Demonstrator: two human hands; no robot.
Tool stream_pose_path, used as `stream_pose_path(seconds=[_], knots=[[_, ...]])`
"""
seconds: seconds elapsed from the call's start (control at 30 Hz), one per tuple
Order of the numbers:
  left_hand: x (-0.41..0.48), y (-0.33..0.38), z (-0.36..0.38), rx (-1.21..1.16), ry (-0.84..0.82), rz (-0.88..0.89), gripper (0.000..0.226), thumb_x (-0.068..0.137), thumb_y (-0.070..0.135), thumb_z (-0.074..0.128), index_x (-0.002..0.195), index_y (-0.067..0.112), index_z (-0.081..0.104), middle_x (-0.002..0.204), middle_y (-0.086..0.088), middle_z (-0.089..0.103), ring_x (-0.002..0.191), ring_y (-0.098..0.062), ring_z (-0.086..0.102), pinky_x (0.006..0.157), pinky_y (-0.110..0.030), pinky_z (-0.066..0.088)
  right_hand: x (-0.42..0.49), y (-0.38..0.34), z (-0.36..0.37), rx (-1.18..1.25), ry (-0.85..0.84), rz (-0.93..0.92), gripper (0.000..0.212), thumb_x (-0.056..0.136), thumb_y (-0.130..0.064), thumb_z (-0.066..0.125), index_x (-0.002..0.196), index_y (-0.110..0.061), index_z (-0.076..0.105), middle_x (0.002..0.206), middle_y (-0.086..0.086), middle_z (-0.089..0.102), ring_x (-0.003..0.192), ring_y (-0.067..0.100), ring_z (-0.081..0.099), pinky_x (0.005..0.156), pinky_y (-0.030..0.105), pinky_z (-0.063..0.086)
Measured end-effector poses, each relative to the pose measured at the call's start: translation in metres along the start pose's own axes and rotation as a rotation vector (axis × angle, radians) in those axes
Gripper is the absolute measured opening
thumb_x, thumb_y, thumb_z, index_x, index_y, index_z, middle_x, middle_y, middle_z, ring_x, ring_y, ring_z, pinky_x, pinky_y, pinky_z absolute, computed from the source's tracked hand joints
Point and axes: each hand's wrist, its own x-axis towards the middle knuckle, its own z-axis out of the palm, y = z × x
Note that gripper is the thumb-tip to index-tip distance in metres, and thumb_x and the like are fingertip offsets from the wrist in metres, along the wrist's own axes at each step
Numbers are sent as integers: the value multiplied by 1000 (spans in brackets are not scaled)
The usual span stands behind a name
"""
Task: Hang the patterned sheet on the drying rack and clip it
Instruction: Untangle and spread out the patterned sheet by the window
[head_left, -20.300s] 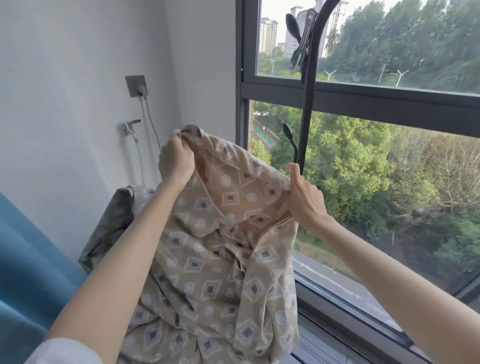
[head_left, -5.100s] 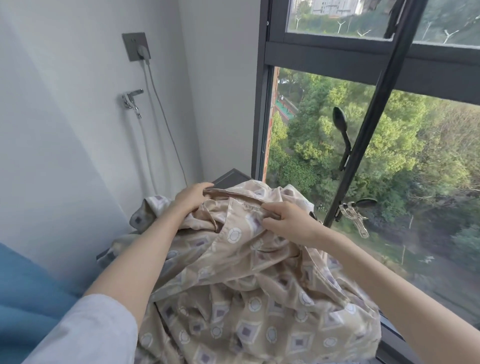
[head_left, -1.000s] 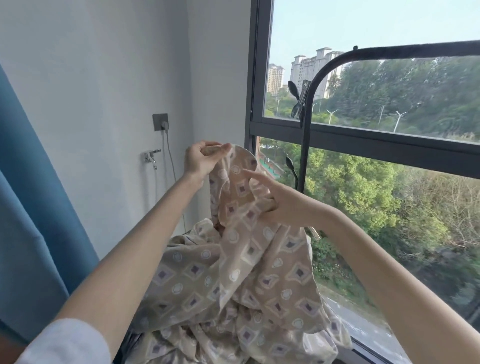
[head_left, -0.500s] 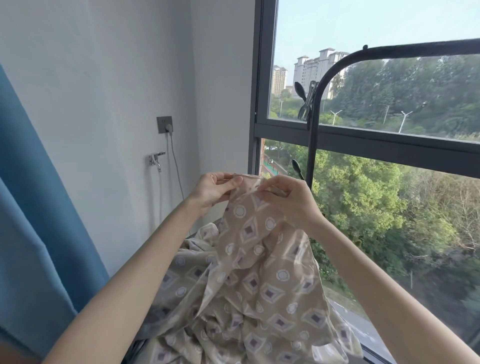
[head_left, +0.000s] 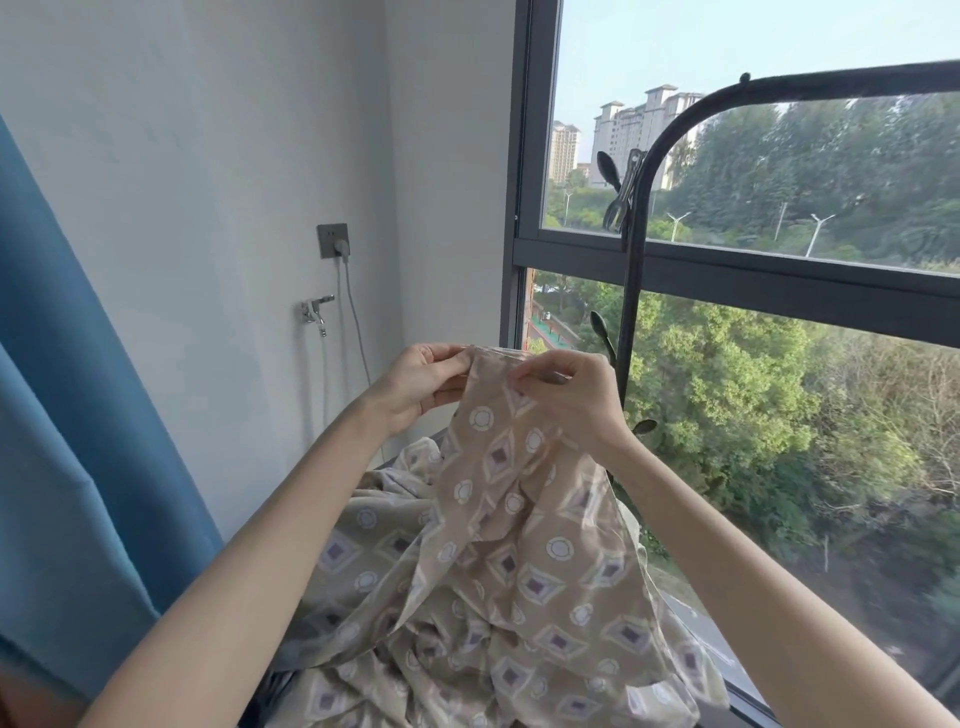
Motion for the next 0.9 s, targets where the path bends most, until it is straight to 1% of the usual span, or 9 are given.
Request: stream_pose_path(seconds=[0.2,0.33,0.4,0.5,0.57,0.63,0.7,0.77,0.9], knots=[[-5,-1,2,3,-7,11,19,93,17,54,100,6,67,81,-1,72,71,-10,67,71,-20,56,2,5,7,-66,73,-8,15,70,-1,76,75,-15,77,75,-6,73,72,2,67,71,12,52],[-9,-2,0,38,-40,13,44,90,33,54,112,-4,63,104,-15,68,92,-21,65,86,-25,53,6,6,9,-37,77,17,15,70,-2,77,75,-15,77,75,-7,73,73,1,68,72,12,52],[-12,-3,-1,106,-87,60,48,84,35,58,115,-2,63,108,-13,69,99,-20,65,90,-25,52,6,7,9,-29,66,17,14,70,-2,77,75,-15,77,75,-5,74,74,4,69,71,13,52],[-13,-4,2,183,-2,149,31,87,17,63,114,2,65,99,-4,72,87,-9,68,77,-18,54,6,7,10,-13,40,20,12,71,-5,78,79,-13,74,79,-4,73,74,3,68,67,11,50],[-9,-6,3,202,99,186,25,90,11,59,112,1,65,93,0,71,74,-2,67,68,-15,53,7,9,10,-27,10,48,23,72,-13,80,89,-13,65,81,-3,70,70,3,65,59,14,50],[-3,-6,3,209,188,222,24,92,12,56,112,0,65,88,1,69,70,1,65,68,-12,52,9,13,9,-81,-91,124,38,72,-20,80,98,-14,53,87,2,70,71,11,66,56,24,53],[4,-3,2,177,266,246,24,94,13,54,112,1,64,87,1,67,70,-1,64,68,-10,50,10,18,7,-173,-246,200,39,75,-21,78,101,-10,50,95,12,69,76,19,66,65,35,55],[11,1,2,150,320,256,21,96,16,51,108,5,64,86,1,66,69,-4,61,65,-13,51,8,24,6,-258,-461,239,32,80,-19,73,102,-3,57,100,20,67,77,19,64,72,35,55],[20,9,1,149,396,320,16,98,16,46,91,16,60,79,4,61,69,-6,57,68,-17,48,-4,29,3,-317,-725,358,19,85,-20,69,100,-8,65,99,10,70,82,16,66,77,26,55]])
